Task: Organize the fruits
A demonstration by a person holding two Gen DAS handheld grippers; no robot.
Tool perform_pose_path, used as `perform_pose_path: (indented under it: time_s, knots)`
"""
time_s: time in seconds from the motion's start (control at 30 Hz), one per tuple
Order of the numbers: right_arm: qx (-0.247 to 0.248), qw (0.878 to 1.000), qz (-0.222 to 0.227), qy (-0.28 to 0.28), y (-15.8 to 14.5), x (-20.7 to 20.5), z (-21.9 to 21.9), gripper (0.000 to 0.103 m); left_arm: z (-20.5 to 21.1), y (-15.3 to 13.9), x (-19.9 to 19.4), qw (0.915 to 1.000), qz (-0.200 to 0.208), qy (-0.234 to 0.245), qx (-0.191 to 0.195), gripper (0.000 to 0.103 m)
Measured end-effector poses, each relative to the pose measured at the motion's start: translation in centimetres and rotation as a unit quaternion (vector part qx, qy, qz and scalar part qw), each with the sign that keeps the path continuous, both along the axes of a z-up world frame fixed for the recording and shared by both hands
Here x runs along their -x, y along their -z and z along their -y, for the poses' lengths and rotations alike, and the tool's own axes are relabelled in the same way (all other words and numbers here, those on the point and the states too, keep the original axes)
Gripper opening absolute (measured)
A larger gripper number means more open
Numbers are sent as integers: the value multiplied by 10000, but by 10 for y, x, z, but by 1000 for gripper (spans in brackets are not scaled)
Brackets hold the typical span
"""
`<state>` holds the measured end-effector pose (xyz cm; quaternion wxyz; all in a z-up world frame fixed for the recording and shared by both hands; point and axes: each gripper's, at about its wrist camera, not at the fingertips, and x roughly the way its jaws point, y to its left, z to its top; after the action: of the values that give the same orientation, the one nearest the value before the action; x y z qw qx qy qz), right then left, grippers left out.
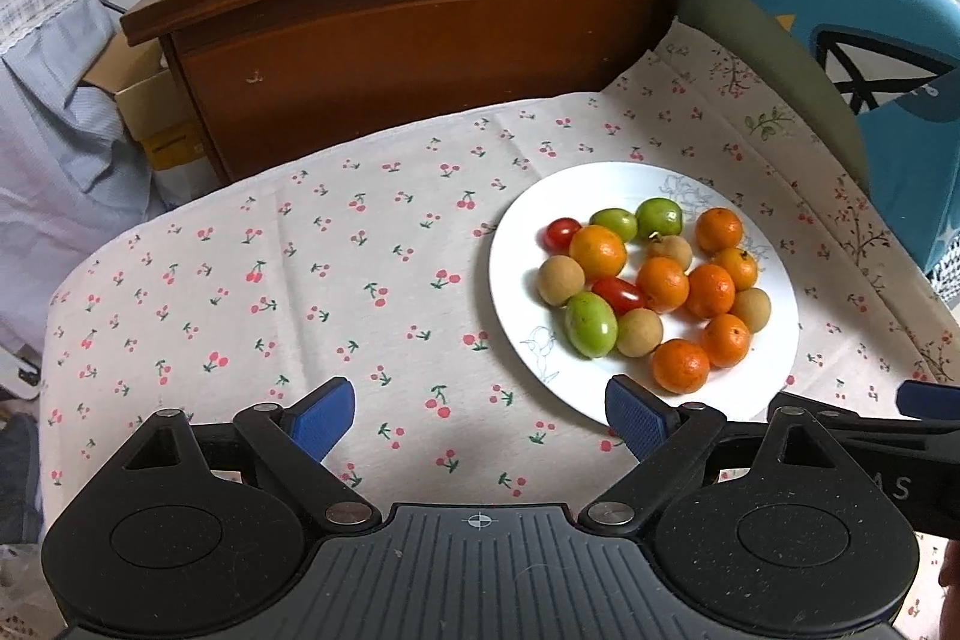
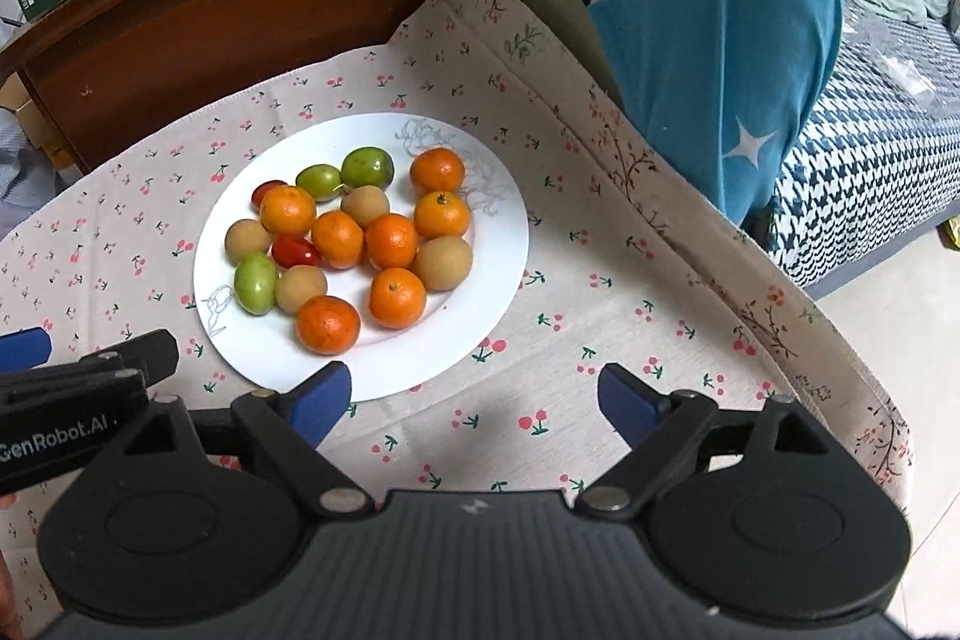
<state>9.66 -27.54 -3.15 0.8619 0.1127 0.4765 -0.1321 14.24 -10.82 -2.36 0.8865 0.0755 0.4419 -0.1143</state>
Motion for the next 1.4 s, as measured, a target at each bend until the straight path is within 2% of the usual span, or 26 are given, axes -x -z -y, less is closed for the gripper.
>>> perform_pose_path:
  time_s: [0.47, 1.4]
  knots:
    - [160, 9998, -65, -89, 2, -2, -4, 92, 3, 11, -5, 9997, -189, -116, -136, 92]
    - [291, 9993, -120, -210, 7, -3, -7, 92, 7, 13, -4, 9990, -122, -162, -402, 92]
